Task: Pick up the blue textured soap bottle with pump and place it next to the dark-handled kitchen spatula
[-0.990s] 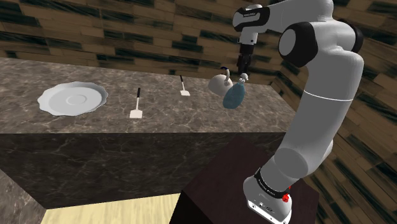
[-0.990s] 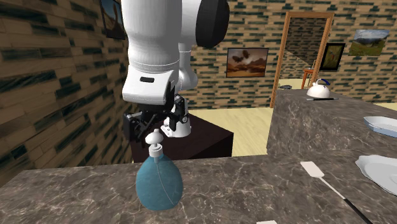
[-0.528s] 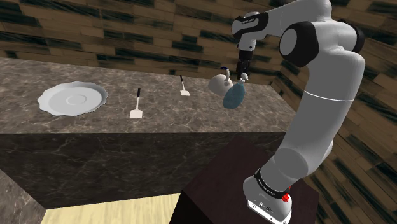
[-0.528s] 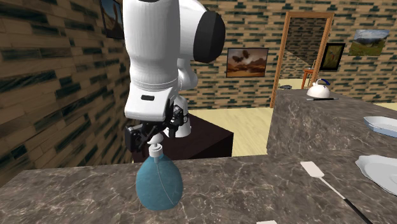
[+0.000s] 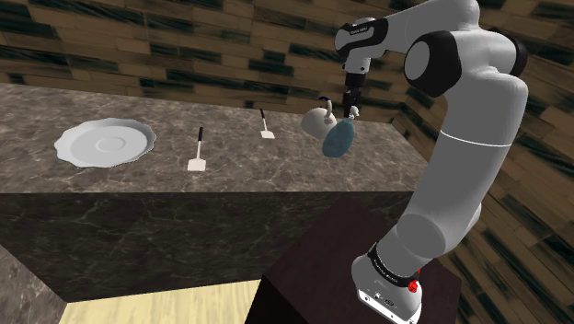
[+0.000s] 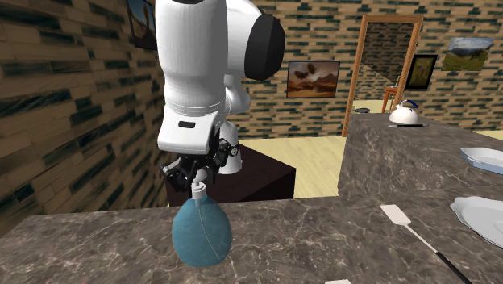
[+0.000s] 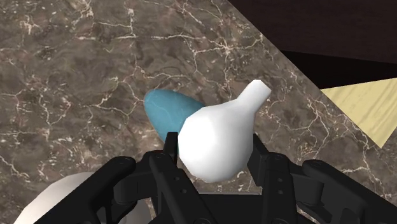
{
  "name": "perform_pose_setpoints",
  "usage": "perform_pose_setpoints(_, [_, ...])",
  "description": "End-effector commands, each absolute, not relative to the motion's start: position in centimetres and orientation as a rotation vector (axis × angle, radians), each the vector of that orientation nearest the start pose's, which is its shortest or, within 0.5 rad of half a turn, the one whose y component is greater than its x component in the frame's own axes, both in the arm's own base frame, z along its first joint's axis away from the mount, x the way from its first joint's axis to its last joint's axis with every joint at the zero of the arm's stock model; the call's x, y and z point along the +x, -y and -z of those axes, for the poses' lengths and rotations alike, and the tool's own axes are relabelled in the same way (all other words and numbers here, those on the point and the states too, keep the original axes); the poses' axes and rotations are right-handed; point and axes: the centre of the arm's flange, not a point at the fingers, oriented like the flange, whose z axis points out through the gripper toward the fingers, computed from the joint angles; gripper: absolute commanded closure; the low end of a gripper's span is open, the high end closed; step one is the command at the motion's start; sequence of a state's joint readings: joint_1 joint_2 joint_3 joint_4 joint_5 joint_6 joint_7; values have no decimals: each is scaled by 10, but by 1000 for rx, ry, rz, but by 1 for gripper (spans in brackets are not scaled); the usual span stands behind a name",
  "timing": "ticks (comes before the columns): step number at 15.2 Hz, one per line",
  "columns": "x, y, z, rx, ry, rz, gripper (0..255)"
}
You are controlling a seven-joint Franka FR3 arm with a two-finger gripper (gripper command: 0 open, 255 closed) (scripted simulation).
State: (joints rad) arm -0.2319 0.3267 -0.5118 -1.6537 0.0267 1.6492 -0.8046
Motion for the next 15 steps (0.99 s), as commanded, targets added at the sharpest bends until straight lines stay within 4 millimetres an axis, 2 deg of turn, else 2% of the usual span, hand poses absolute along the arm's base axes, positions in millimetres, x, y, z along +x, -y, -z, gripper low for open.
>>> perform_pose_setpoints(1, [469, 390, -421, -3000, 82, -455, 255])
perform_pose_setpoints(8, [469, 390, -421, -3000, 82, -455, 255])
perform_pose_setpoints(15, [469, 390, -458, -3000, 82, -455, 255])
